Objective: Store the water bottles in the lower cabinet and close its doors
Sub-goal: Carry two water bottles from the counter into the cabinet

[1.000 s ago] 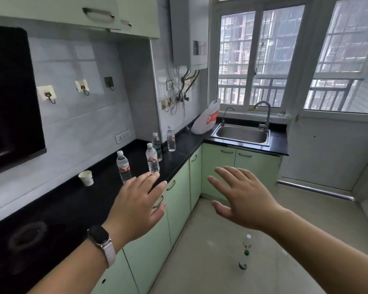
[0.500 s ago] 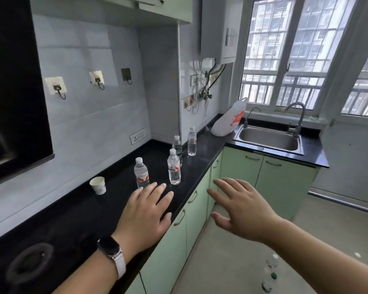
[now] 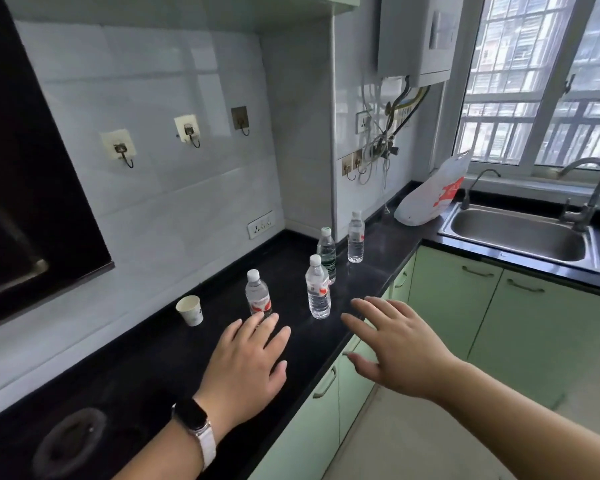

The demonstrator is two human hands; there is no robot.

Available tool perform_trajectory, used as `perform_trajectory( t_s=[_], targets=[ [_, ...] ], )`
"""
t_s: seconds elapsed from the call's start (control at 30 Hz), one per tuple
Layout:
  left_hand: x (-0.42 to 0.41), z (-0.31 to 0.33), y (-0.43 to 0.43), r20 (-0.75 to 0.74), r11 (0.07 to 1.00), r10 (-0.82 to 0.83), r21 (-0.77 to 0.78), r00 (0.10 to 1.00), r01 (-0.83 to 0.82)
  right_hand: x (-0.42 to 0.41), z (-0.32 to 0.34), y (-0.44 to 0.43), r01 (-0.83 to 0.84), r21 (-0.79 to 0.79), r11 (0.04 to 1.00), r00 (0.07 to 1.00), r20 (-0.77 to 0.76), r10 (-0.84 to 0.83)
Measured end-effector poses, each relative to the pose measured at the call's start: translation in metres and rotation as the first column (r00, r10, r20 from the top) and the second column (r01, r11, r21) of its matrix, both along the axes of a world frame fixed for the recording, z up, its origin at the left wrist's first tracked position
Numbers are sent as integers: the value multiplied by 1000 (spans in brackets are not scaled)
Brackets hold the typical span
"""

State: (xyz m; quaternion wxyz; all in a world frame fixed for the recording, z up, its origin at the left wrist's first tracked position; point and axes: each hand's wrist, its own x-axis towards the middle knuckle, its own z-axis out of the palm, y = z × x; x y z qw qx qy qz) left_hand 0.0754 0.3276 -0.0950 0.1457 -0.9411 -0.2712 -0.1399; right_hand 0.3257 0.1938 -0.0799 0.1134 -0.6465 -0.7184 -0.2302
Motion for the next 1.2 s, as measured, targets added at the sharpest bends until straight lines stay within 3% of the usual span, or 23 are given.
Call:
perform_trajectory(
  t_s=[0.4,0.77,0.97,1.2],
  targets=[
    [123,4,36,-8,970,239,-42,971,-240,129,1,100,-205,1,979,976,-76,204],
    [134,-17,67,21,896,438,-86,899,-435,159,-37,174,-328,-145,934,933,-204,296],
    [124,-54,112,96,826,550,-212,830,-522,160,-56,210,-265,-161,951,935,-282,213],
    [116,-108,166,132,614,738,-537,661,-578,156,-87,261,-152,-317,936,895,-446,-6]
  ],
)
